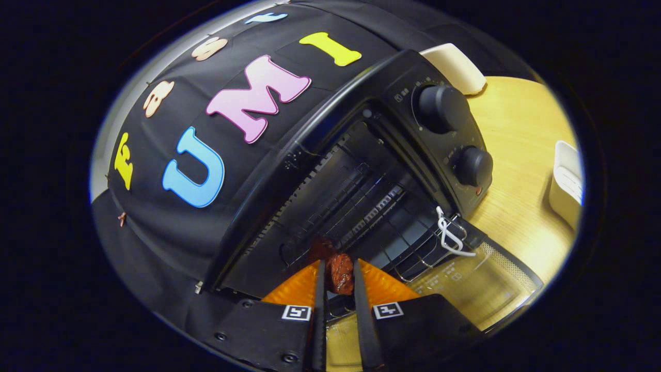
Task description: Open the toaster oven, put the food inside, and close the toaster oven door.
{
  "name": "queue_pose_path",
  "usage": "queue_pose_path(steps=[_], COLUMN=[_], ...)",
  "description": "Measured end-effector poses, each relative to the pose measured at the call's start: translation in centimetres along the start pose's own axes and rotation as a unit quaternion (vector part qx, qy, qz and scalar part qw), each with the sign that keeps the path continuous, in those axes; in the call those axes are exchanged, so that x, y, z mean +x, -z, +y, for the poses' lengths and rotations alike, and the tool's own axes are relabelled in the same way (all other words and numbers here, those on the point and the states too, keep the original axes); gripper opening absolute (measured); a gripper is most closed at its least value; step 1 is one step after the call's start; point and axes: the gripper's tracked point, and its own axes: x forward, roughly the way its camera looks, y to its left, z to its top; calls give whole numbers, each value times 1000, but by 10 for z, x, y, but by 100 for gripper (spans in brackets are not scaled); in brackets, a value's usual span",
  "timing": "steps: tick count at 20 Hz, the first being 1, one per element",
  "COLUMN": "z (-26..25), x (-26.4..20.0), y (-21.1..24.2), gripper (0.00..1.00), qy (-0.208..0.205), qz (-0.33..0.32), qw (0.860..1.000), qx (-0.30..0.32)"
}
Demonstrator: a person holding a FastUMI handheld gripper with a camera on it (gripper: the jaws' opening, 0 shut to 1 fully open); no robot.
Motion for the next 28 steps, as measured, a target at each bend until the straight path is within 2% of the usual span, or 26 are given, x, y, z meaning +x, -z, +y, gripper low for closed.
queue_pose_path(steps=[1, 2, 4, 6, 10, 13, 18, 23, 25, 28], z=[2, 8, 16, 13, 8, -3, -14, -34, -50, -60], x=[-3, -7, -15, -23, -37, -55, -92, -128, -140, -154], y=[2, 7, 14, 14, 12, 13, 9, 21, 27, 43], gripper=[40, 45, 71, 98, 98, 98, 98, 98, 98, 99], qy=[-3, -12, -24, -14, -9, 8, 39, 64, 90, 99], qz=[7, 14, 26, 30, 47, 69, 86, 121, 140, 157], qw=[1000, 999, 997, 992, 984, 968, 946, 930, 918, 912], qx=[-16, -31, -68, -121, -174, -240, -309, -342, -360, -366])
